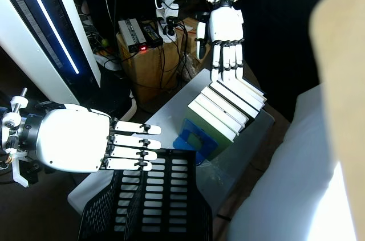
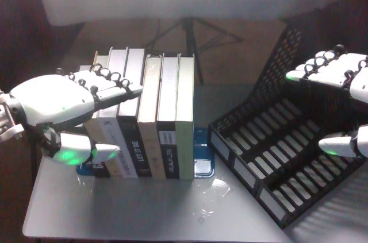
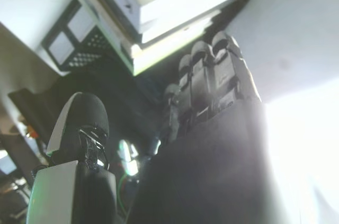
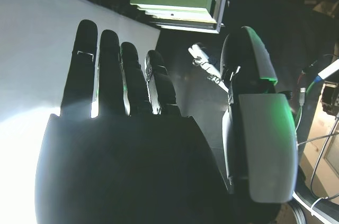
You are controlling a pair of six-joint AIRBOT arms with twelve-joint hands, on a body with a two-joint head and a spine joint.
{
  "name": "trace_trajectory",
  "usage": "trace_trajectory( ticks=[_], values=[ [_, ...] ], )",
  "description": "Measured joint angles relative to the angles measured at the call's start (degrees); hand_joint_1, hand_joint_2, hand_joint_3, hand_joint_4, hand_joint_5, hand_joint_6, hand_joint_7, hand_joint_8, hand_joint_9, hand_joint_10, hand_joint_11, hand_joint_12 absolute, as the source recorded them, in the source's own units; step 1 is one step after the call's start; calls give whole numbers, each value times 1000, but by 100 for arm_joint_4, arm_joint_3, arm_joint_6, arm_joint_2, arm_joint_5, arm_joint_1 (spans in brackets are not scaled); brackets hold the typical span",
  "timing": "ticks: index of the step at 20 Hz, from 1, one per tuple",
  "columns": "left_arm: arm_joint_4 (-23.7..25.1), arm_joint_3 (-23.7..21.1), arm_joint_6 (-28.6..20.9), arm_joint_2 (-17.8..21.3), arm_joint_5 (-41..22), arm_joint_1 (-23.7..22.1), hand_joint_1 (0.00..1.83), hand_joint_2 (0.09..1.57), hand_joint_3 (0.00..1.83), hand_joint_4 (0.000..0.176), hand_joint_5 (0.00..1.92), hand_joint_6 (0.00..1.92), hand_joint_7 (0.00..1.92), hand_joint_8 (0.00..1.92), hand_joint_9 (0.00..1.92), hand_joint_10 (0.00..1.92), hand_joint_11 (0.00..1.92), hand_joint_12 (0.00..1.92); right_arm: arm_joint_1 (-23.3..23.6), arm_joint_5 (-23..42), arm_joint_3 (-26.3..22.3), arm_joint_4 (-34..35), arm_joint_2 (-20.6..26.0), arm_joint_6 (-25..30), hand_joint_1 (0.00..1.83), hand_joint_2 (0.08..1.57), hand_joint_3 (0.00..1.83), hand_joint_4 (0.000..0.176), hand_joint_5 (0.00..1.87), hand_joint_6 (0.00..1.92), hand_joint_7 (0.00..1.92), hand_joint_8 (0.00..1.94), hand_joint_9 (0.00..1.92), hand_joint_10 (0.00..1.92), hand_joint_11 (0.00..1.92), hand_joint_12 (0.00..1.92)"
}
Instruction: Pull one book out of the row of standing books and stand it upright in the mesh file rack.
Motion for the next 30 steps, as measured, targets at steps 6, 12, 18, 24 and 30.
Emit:
trace_trajectory(
  ticks=[6, 12, 18, 24, 30],
  values=[
    [-4, 68, -2, -59, 63, 7, 314, 1253, 1, 60, 0, 0, 0, 0, 0, 0, 0, 0, 0, -4, 0, 26, 0, 0, 491, 1184, 1, 0, 0, 0, 0, 0, 0, 0, 0, 0],
    [107, 280, 162, -284, 492, -313, 275, 1224, 0, 41, 104, 31, 0, 0, 0, 0, 0, 0, 0, -2, 7, 90, -20, -2, 471, 1195, 4, 0, 0, 0, 0, 0, 0, 0, 0, 0],
    [236, 452, 492, -566, 1014, -634, 271, 1225, 1, 38, 306, 25, 0, 0, 0, 0, 0, 0, -2, -24, 17, 133, -37, 0, 489, 1202, 5, 0, 0, 0, 0, 0, 0, 0, 0, 0],
    [310, 470, 807, -636, 1281, -817, 290, 1244, 2, 9, 516, 27, 0, 0, 0, 0, 0, 0, -2, -20, 46, 157, -48, 0, 465, 1222, 9, 0, 0, 0, 0, 0, 0, 0, 0, 0],
    [848, 407, 835, -636, 1451, -973, 266, 1251, 4, 47, 637, 29, 0, 0, 0, 0, 0, 0, -9, 9, 46, 245, -61, 0, 488, 1228, 5, 0, 0, 0, 0, 0, 0, 0, 0, 0]
  ],
)
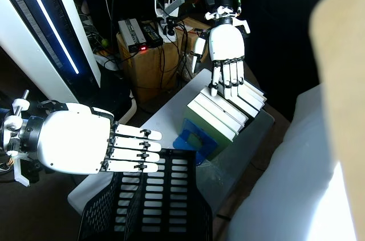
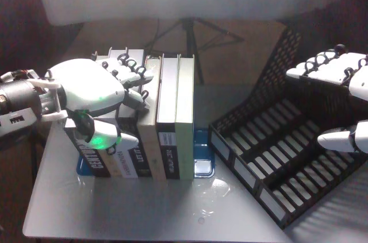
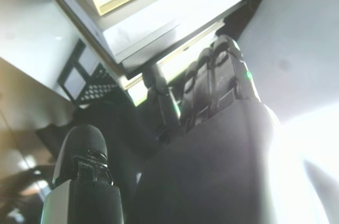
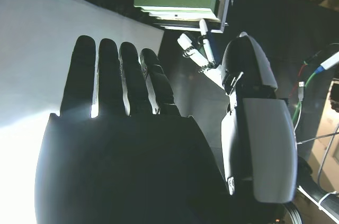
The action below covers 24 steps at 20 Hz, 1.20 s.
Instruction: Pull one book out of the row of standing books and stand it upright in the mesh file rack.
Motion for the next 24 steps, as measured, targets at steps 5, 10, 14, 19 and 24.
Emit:
trace_trajectory(
  ticks=[5, 10, 14, 19, 24],
  values=[
    [1021, -450, 92, 264, 260, -127, 215, 1250, 0, 45, 675, 21, 8, 2, 0, 0, 0, 0, -79, 66, 0, 98, 0, 0, 503, 1225, 2, 0, 0, 0, 0, 0, 0, 0, 0, 0],
    [1847, -841, -249, 520, 286, -98, 255, 1238, 0, 40, 691, 16, 21, 7, 0, 0, 0, 0, -155, 122, 0, 208, -2, 0, 479, 1234, 4, 0, 0, 0, 0, 0, 0, 0, 0, 0],
    [2273, -1036, -575, 651, 170, 37, 284, 1271, 5, 0, 704, 17, 11, 3, 0, 0, 0, 0, -160, 146, 0, 249, 0, 0, 469, 1235, 3, 0, 0, 0, 0, 0, 0, 0, 0, 0],
    [2859, -1283, -1152, 785, 20, 236, 236, 1270, 9, 0, 727, 1, 69, 1, 0, 0, 0, 0, -186, 146, 0, 278, 0, 0, 462, 1232, 0, 0, 0, 0, 0, 0, 0, 0, 0, 0],
    [2938, -1390, -1351, 848, -149, 525, 258, 1247, 0, 0, 695, 0, 0, 0, 0, 0, 0, 0, -216, 157, -2, 321, 4, -2, 446, 1232, 0, 0, 0, 0, 0, 0, 0, 0, 0, 0]
  ],
)
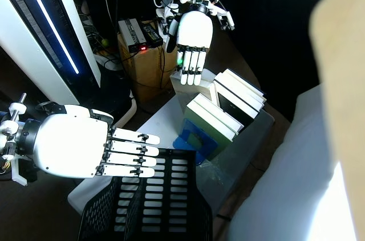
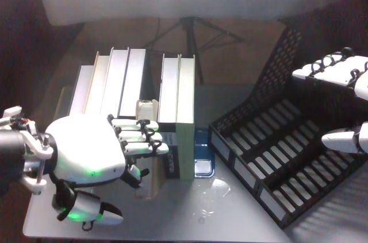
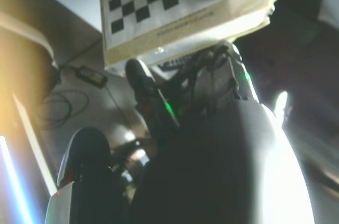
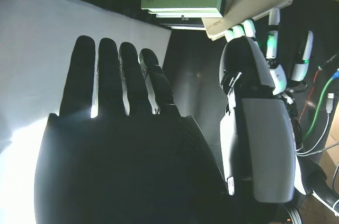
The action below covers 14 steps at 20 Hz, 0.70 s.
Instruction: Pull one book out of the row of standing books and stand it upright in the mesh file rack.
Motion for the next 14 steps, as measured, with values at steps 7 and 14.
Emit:
trace_trajectory(
  ticks=[7, 14],
  values=[
    [339, -48, -634, 11, -190, 192, 201, 1250, 1, 0, 706, 3, 68, 13, 0, 0, 0, 0, -9, -11, 0, 20, 0, 2, 441, 1239, 2, 0, 0, 0, 0, 0, 0, 0, 0, 0],
    [444, -190, -918, 149, -369, 258, 232, 1267, 4, 0, 712, 4, 39, 0, 0, 0, 0, 0, -9, -33, 2, 20, 0, 2, 413, 1234, 0, 0, 0, 0, 0, 0, 0, 0, 0, 0]
  ],
)
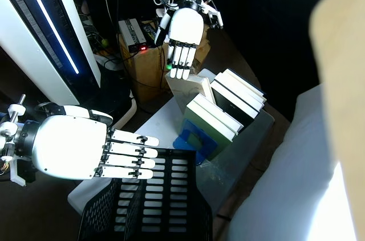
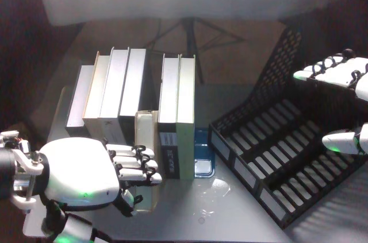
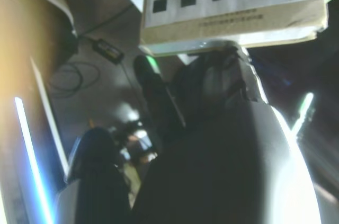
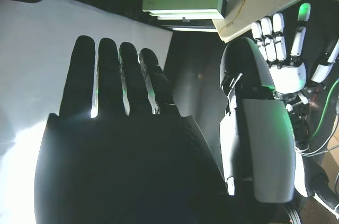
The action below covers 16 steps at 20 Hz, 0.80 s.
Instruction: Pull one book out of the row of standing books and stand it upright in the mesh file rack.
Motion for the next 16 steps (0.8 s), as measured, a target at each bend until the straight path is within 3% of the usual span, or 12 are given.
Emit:
trace_trajectory(
  ticks=[3, 4, 6, 8, 9, 10, 11, 12, 13, 16],
  values=[
    [-330, -26, 157, 46, -116, -15, 120, 1315, 15, 11, 584, 7, 7, 2, 0, 0, 0, 0, 0, 2, 0, 0, 2, 0, 424, 1231, 0, 0, 0, 0, 0, 0, 0, 0, 0, 0],
    [-634, -83, 431, 136, -208, -90, 4, 1353, 24, 0, 365, 0, 0, 0, 0, 0, 0, 0, 0, 0, -7, 0, 15, -2, 460, 1230, 0, 0, 0, 0, 0, 0, 0, 0, 0, 0],
    [-1180, -83, 798, 254, -450, -199, 0, 1359, 24, 0, 327, 0, 0, 0, 0, 0, 0, 0, 0, 44, -79, -26, 103, 0, 467, 1232, 0, 0, 0, 0, 0, 0, 0, 0, 0, 0],
    [-1759, -94, 1202, 391, -660, -258, 0, 1393, 32, 0, 56, 0, 0, 0, 0, 0, 0, 0, 20, 118, -175, -203, 223, 0, 499, 1223, 0, 0, 0, 0, 0, 0, 0, 0, 0, 0],
    [-2096, -133, 1510, 505, -732, -247, 0, 1410, 33, 13, 1, 0, 0, 0, 0, 0, 0, 0, 105, 107, -216, -391, 264, 0, 499, 1211, 0, 0, 0, 0, 0, 0, 0, 0, 0, 0],
    [-2500, -142, 1779, 560, -826, -192, 0, 1404, 29, 7, 0, 0, 0, 0, 0, 0, 0, 0, 208, 103, -247, -538, 264, -2, 494, 1209, 0, 0, 0, 0, 0, 0, 0, 0, 0, 0],
    [-2905, -138, 2070, 584, -905, -127, 0, 1392, 21, 12, 0, 0, 0, 0, 0, 0, 0, 0, 308, 107, -282, -706, 264, -2, 516, 1195, 0, 0, 0, 0, 0, 0, 0, 0, 0, 0],
    [-3366, -98, 2321, 592, -977, -42, 116, 1383, 9, 1, 0, 0, 0, 0, 0, 0, 0, 0, 437, 85, -323, -973, 262, -4, 536, 1184, 0, 0, 0, 0, 0, 0, 0, 0, 0, 0],
    [-3792, -22, 2533, 592, -1043, 57, 176, 1363, 0, 19, 0, 0, 0, 0, 0, 0, 0, 0, 592, 28, -350, -1250, 223, 20, 539, 1177, 0, 0, 0, 0, 0, 0, 0, 0, 0, 0],
    [-5062, 184, 3016, 595, -1231, 315, 263, 1334, 0, 17, 0, 0, 0, 0, 0, 0, 0, 0, 1080, -330, -313, -2194, 33, 334, 500, 1170, 0, 0, 0, 0, 0, 0, 0, 0, 0, 0]
  ],
)
